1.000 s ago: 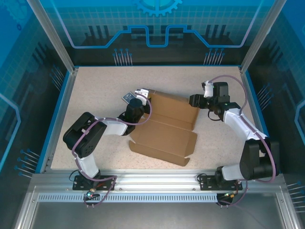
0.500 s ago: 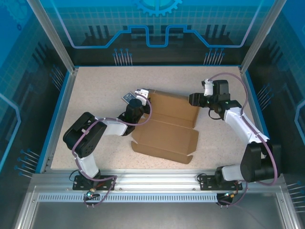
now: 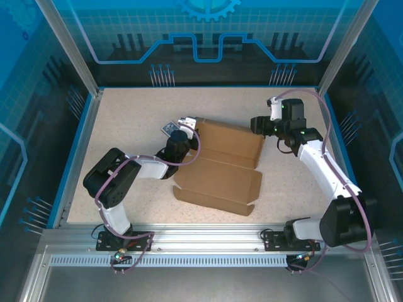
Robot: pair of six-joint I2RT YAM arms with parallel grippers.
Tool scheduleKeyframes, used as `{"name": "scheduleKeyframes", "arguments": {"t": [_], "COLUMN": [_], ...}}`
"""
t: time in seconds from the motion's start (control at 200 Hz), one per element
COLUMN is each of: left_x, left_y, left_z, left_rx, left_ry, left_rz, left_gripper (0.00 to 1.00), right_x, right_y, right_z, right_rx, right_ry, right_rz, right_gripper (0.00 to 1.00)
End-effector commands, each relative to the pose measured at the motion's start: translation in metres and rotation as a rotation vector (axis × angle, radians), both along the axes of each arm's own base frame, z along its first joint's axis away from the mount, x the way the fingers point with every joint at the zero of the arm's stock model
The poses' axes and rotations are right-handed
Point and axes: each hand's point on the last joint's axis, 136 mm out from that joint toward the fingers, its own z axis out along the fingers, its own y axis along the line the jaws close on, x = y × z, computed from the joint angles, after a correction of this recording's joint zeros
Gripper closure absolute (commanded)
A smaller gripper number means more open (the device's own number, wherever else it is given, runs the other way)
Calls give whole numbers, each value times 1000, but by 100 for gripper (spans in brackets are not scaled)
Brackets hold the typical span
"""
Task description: Fold the paper box
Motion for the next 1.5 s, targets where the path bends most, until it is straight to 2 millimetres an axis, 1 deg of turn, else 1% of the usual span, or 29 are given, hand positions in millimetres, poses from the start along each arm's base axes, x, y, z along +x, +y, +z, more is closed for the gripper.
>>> {"name": "scheduleKeyframes", "arguments": {"t": [0.0,0.055,0.185,0.35,0.425,0.585,0.64,0.77,0.835,0.915,0.926,0.936,1.026,1.211,1.386,1.496], "left_x": [6,6,5,3,3,0,-2,-6,-8,-9,-9,-9,-12,-20,-33,-39], "left_y": [-2,-2,-2,-2,-1,0,1,2,2,3,3,3,4,2,-1,-2], "left_z": [22,23,22,20,20,22,25,27,26,26,27,27,29,32,30,34], "left_rx": [-47,-49,-50,-53,-54,-60,-66,-84,-89,-96,-98,-100,-109,-133,-143,-157], "left_ry": [-57,-57,-54,-51,-51,-53,-56,-53,-49,-45,-46,-47,-46,-32,8,26], "left_rz": [8,8,6,6,7,7,6,-1,-5,-3,-2,-4,-5,-35,-83,-110], "left_gripper": [100,100,100,100,100,96,91,85,79,73,72,72,67,59,52,49], "right_x": [-1,-1,-5,-12,-15,-21,-24,-30,-32,-32,-37,-38,-42,-46,-46,-45], "right_y": [-12,-12,-3,-3,-1,0,1,1,3,4,3,3,4,5,6,6], "right_z": [-15,-22,-38,-61,-67,-71,-72,-71,-71,-64,-71,-73,-73,-73,-73,-71], "right_rx": [-12,19,75,87,97,105,101,98,97,95,92,92,89,86,80,76], "right_ry": [64,92,141,197,211,209,204,186,172,141,156,159,147,134,130,126], "right_rz": [-46,-44,-15,-28,-22,-18,-15,-8,3,11,12,13,19,26,28,28], "right_gripper": [29,30,33,38,40,43,44,45,46,47,47,47,49,51,52,52]}}
